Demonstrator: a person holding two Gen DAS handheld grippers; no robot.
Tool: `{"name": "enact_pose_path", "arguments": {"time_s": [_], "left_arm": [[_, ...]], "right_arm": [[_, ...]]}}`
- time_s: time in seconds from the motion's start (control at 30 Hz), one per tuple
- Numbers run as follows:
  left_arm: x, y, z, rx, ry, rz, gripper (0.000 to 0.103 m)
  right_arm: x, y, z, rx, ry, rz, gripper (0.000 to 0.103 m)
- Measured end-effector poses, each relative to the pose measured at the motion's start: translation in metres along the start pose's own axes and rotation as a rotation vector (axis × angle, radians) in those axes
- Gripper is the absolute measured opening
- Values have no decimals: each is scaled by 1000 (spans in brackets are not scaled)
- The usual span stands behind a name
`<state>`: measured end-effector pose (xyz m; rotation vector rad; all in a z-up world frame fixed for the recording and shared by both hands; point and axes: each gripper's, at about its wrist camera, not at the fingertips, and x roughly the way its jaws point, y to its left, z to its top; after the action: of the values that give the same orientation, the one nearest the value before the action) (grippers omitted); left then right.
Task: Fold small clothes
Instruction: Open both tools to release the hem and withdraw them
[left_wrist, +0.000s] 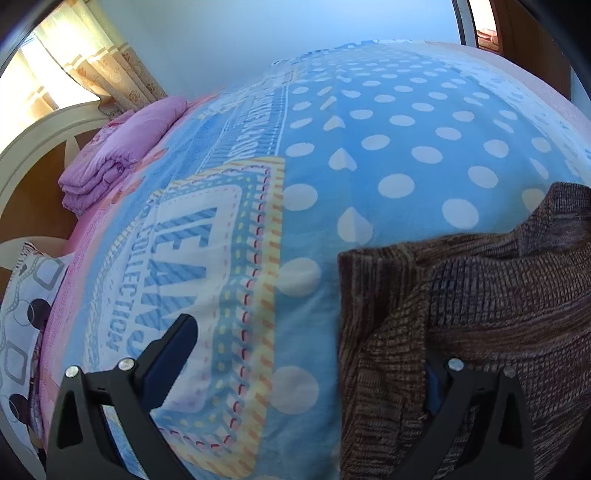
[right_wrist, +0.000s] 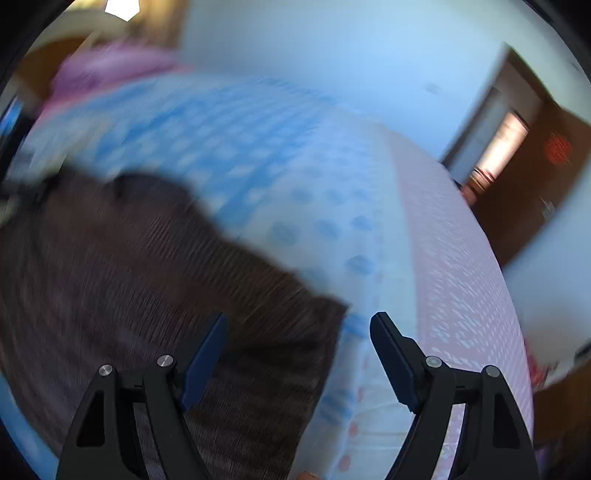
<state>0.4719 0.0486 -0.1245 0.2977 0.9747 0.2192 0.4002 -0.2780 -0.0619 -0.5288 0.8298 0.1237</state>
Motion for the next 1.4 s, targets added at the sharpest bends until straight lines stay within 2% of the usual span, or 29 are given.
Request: {"name": "enact_pose_path", "arguments": {"time_s": [0.03, 0.1, 0.17, 0.23, 0.27, 0.37, 0.4, 0.47, 0.57, 0.6, 0.63, 0.73, 0.83, 0.93, 1.0, 1.07, 1.13, 1.2, 1.23, 1.3, 1.4], "left_arm": [[-1, -3, 3, 14, 6, 7, 103], [0, -9, 10, 37, 24, 6, 103], [-3, -6, 17, 26, 31, -39, 103], [-6, 5, 25, -37, 49, -106, 103], [-6, 11, 28, -69, 51, -120, 103], [-11, 42, 34, -199, 9, -66, 103], [-13, 51, 34, -236, -4, -57, 103], [-19, 66, 28, -279, -29, -36, 103], [-34, 65, 5, -214, -105, -13, 103], [-38, 62, -4, -166, -123, -3, 103], [-44, 53, -19, -100, -138, 0, 103], [-55, 37, -51, 22, -154, -57, 103], [-59, 20, -69, 95, -145, -91, 103], [-54, -3, -65, 143, -144, -66, 103], [-49, -14, -54, 143, -143, -52, 103], [-42, -19, -33, 113, -156, -5, 103], [-35, -8, -12, -5, -146, 71, 103], [-28, 21, 7, -174, -126, 78, 103], [-24, 31, 10, -223, -110, 98, 103], [-17, 43, 11, -255, -76, 90, 103], [-15, 53, -7, -223, -65, 64, 103]], "right_arm": [[2, 17, -5, -105, 19, -31, 80], [9, 36, -10, -216, 47, -120, 80], [15, 41, -11, -252, 61, -166, 80], [17, 37, -7, -259, 43, -238, 80], [21, 32, -1, -236, 40, -258, 80], [29, 11, 18, -136, 37, -307, 80], [30, -3, 28, -73, 25, -340, 80], [28, -29, 44, 53, 8, -353, 80], [15, -54, 51, 207, -24, -311, 80], [8, -55, 48, 223, -40, -235, 80], [5, -50, 45, 190, -35, -194, 80], [1, -21, 24, 2, -1, -245, 80], [4, -7, -1, -84, 69, -203, 80], [19, 6, -18, -171, 120, -202, 80], [26, 15, -17, -234, 111, -262, 80], [29, 19, -7, -251, 95, -284, 80], [33, 6, 16, -160, 82, -312, 80], [31, -27, 41, 57, 46, -324, 80], [28, -42, 46, 151, 30, -325, 80], [22, -60, 46, 251, 16, -311, 80], [23, -65, 34, 238, 40, -283, 80]]}}
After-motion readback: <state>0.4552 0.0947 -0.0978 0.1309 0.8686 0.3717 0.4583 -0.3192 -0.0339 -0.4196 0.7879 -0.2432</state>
